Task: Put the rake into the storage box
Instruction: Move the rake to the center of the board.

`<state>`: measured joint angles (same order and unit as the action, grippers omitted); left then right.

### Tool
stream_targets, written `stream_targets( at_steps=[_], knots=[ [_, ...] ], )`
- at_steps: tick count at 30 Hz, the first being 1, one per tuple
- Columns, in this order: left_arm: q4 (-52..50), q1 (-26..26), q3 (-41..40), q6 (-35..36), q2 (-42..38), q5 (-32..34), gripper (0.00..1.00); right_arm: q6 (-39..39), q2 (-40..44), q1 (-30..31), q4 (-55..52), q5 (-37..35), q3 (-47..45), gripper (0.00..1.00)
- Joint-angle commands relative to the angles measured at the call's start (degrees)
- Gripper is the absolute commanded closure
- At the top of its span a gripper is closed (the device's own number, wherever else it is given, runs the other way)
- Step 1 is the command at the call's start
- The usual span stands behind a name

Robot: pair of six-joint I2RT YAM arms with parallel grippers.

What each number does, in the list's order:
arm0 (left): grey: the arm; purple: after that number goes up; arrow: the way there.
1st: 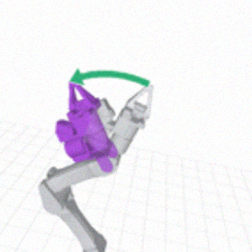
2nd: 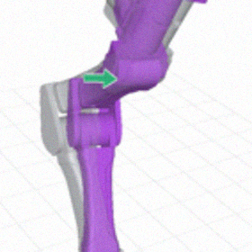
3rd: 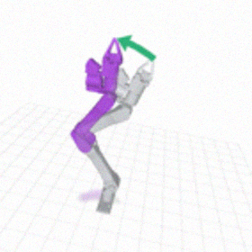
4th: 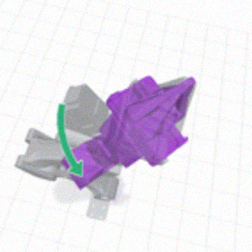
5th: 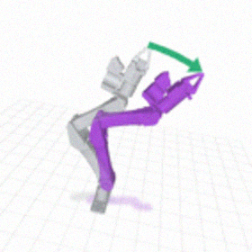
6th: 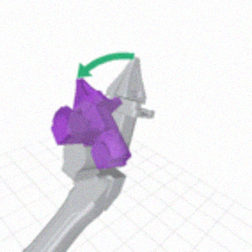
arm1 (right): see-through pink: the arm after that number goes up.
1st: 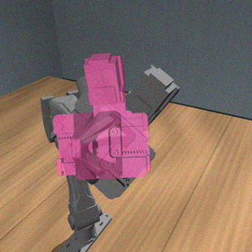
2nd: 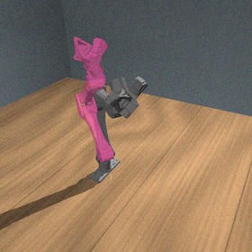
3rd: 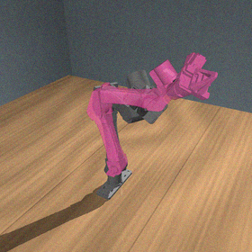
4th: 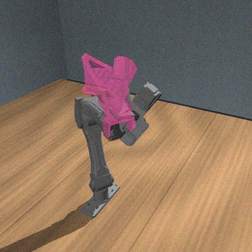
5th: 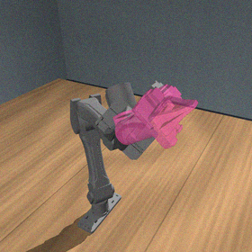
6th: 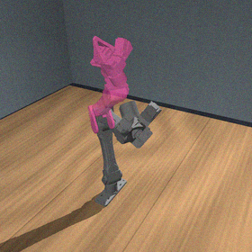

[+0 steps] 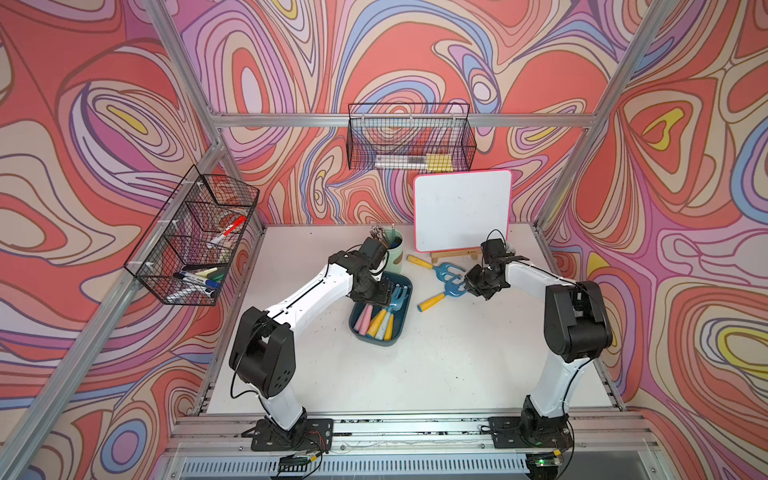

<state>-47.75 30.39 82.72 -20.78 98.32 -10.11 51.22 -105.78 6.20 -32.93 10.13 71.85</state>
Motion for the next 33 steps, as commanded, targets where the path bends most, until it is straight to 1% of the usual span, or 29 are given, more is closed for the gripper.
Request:
stream_targets(
  at_steps=[1,4,7,11,12,13,14,15,17,20,24,26,33],
  knots=[
    [1.4,-0.1,2.4,1.9,1.3,-3.3,0.34,-5.8,3.9,0.1,-3.6,-1.8,-1.3,0.87],
    [1.3,1.0,4.3,3.3,2.4,-5.4,0.34,-8.2,6.4,0.1,-4.9,0.0,-2.5,0.87],
    [1.5,3.8,6.1,5.6,3.6,-6.2,0.34,-9.8,7.9,0.1,-5.3,2.2,-4.1,0.87],
    [1.2,7.6,9.9,7.9,7.2,-7.3,0.33,-11.3,8.9,0.1,-6.2,4.9,-5.3,0.88],
    [0.9,8.2,11.0,8.4,8.3,-8.0,0.33,-11.6,9.0,0.1,-6.6,5.3,-5.4,0.86],
    [0.5,8.9,12.4,9.1,9.5,-8.3,0.33,-12.0,9.1,0.1,-7.3,5.6,-5.5,0.79],
    [-0.1,9.5,13.8,9.7,10.6,-8.0,0.33,-12.5,9.1,0.1,-8.2,5.7,-5.4,0.69],
    [-0.4,10.0,14.9,10.3,11.5,-7.9,0.33,-12.8,9.1,0.1,-9.0,5.4,-5.4,0.63],
    [-0.6,10.7,16.7,11.7,13.2,-7.9,0.33,-12.9,9.4,0.1,-10.1,4.2,-6.0,0.58],
    [-0.5,10.9,18.8,13.1,15.4,-8.4,0.33,-12.9,10.7,0.1,-10.0,3.7,-7.1,0.56],
    [0.6,10.9,21.0,16.2,18.3,-8.9,0.29,-12.6,11.0,0.1,-10.1,5.9,-7.4,0.5],
    [1.0,11.0,22.2,19.1,20.1,-9.4,0.27,-12.3,10.9,0.1,-9.9,7.5,-7.4,0.48],
    [-0.9,11.9,25.1,28.8,24.4,-7.0,0.23,-11.6,11.5,0.0,-9.6,9.5,-7.6,0.47]
  ],
)
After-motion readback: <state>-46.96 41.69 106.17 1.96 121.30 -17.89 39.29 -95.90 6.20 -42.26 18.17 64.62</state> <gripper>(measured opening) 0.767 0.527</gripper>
